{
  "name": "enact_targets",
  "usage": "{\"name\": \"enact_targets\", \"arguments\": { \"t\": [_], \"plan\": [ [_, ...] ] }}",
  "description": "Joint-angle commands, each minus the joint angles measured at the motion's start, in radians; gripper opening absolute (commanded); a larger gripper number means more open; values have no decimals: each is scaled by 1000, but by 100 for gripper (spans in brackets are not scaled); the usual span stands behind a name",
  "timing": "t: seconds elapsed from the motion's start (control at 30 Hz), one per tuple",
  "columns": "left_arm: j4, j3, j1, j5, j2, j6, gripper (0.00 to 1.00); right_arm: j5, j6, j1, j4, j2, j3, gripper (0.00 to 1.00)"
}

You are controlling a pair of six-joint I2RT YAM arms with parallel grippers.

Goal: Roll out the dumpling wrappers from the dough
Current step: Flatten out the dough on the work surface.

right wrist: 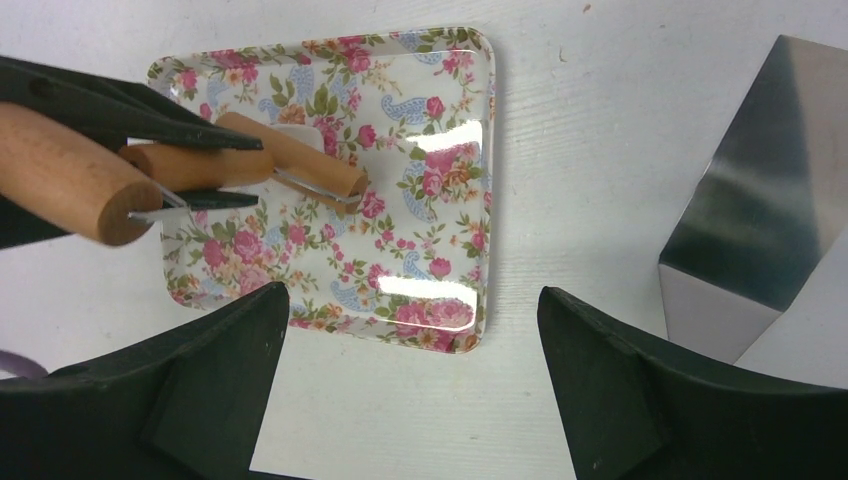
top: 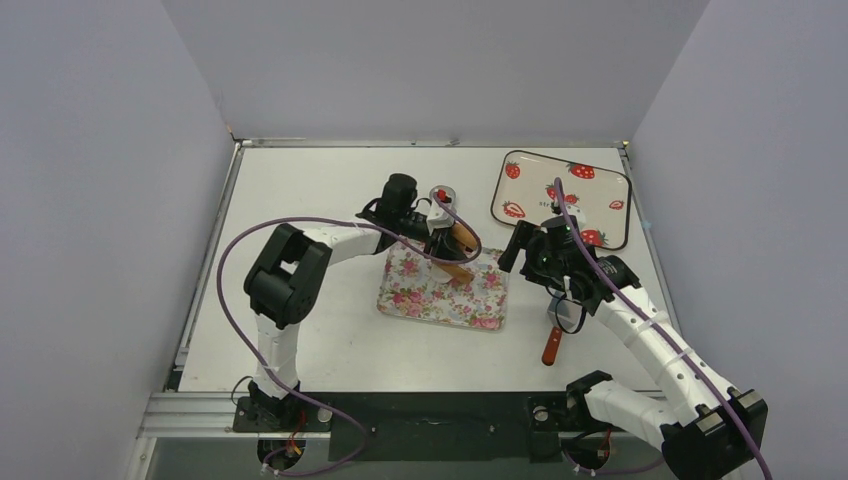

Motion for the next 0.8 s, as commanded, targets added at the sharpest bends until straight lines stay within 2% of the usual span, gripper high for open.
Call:
{"name": "enact_targets", "arguments": {
  "t": [0.0, 0.17, 0.2, 0.37, 0.43, 0.53, 0.63, 0.67, 0.77],
  "plan": [
    [-108, 133, 29, 53, 49, 124, 0, 18, -6, 5, 2, -24, 6, 90],
    [-294, 117, 23, 66, 61, 276, 0, 43, -4, 0, -10, -27, 16, 90],
    [-335, 112, 22, 63, 61, 350, 0, 47, -6, 0, -11, -26, 16, 90],
    [-706, 158, 23, 69, 58, 614, 0, 37, -27, -1, -16, 4, 27, 90],
    [-786, 185, 15, 41, 56, 688, 0, 33, -38, -2, -16, 22, 37, 90],
    [-787, 215, 13, 20, 48, 658, 0, 33, -52, -4, -19, 40, 51, 90],
    [-747, 254, 10, -13, 35, 540, 0, 31, -67, -3, -19, 44, 61, 90],
    [-688, 280, 6, -53, 31, 491, 0, 32, -70, -4, -20, 44, 63, 90],
    [-456, 294, 11, -165, 3, 149, 0, 41, -80, -4, -18, 40, 65, 90]
  ]
}}
